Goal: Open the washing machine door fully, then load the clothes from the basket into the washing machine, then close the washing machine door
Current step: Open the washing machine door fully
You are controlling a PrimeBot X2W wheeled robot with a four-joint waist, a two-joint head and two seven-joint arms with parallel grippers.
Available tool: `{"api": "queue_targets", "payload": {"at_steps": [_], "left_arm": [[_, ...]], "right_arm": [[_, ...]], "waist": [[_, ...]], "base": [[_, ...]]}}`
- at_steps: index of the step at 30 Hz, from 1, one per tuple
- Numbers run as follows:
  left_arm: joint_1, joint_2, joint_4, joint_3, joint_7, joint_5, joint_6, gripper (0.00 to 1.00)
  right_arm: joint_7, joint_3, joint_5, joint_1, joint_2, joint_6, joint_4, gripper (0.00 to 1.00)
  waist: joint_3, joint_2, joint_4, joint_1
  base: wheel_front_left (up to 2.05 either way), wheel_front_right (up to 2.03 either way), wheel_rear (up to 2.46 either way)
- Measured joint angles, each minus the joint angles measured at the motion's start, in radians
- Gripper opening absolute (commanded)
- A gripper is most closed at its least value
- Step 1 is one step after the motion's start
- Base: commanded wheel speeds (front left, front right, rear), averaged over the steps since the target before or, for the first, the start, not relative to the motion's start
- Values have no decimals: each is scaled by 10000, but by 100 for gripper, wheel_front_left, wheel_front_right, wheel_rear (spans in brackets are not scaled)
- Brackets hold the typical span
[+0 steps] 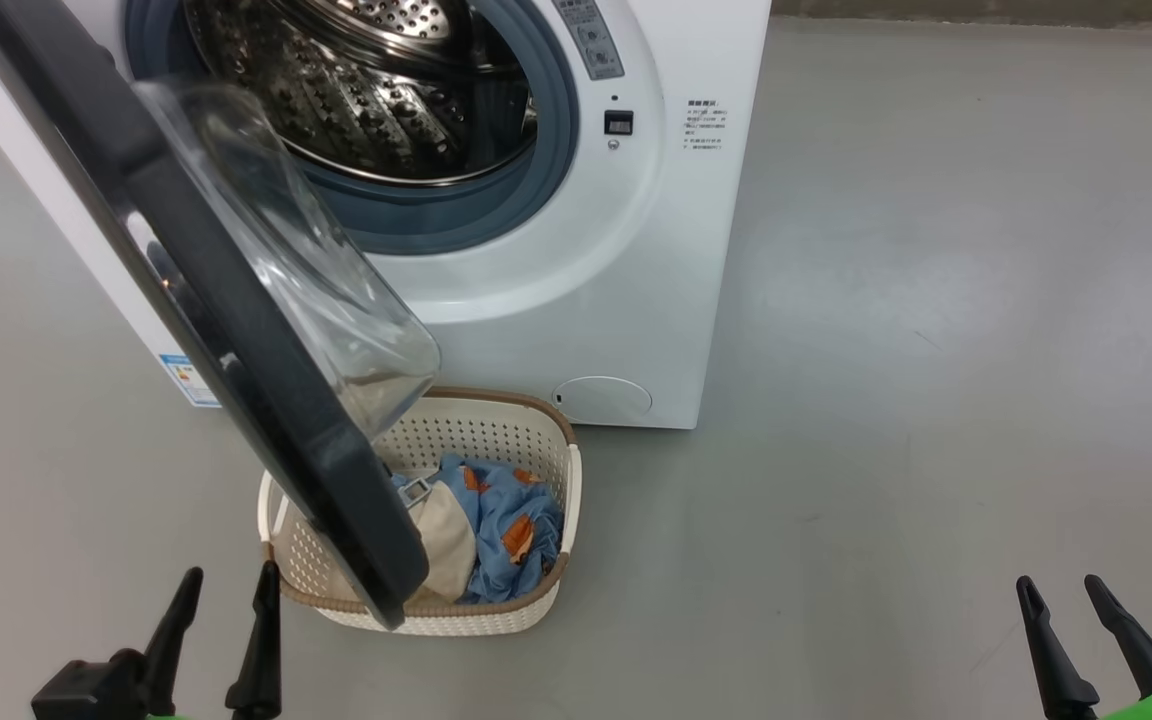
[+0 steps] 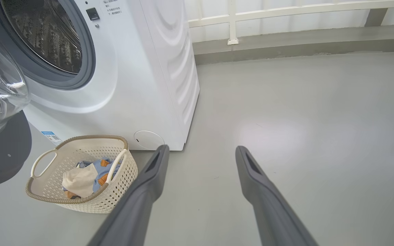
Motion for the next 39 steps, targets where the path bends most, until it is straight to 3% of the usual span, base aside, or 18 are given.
{"api": "queue_targets", "payload": {"at_steps": [1, 2, 3, 10, 18, 21, 30, 39], "left_arm": [[0, -10, 2, 4, 0, 0, 0, 93], [-1, -23, 8, 6, 0, 0, 0, 28], [-2, -38, 10, 4, 0, 0, 0, 0], [-89, -205, -499, 514, 2, -209, 0, 0], [-477, -307, -2642, 1592, -4, -431, 2, 0], [-497, -441, -3691, 1586, -10, -424, 2, 0], [-557, -564, -5599, -518, 234, -295, 2, 0], [-548, -748, -4815, -2476, 798, -125, 2, 0]], "right_arm": [[0, 0, -6, 0, 4, 2, 6, 100], [0, -2, -6, 0, 8, 2, 8, 100], [0, -2, -6, 0, 8, 0, 10, 100], [0, 0, -19, 6, 36, 0, 21, 100], [0, -29, -33, 68, 46, 2, 19, 100], [0, -31, -35, 135, 52, 2, 4, 100], [0, 25, -104, 205, 59, 2, -25, 100], [0, 82, -105, 195, 59, 2, -48, 100]], "waist": [[-6, 0, 3, 0], [-15, 0, 5, 0], [-24, 0, 8, 0], [-140, 0, 54, 0], [-239, 0, 145, 0], [-290, 0, 152, 0], [-306, 0, 94, 0], [-166, 0, -4, 0]], "base": [[0, 0, 0], [0, 0, 0], [0, 0, 0], [0, 0, 0], [0, 0, 0], [0, 0, 0], [0, 0, 0], [0, 0, 0]]}}
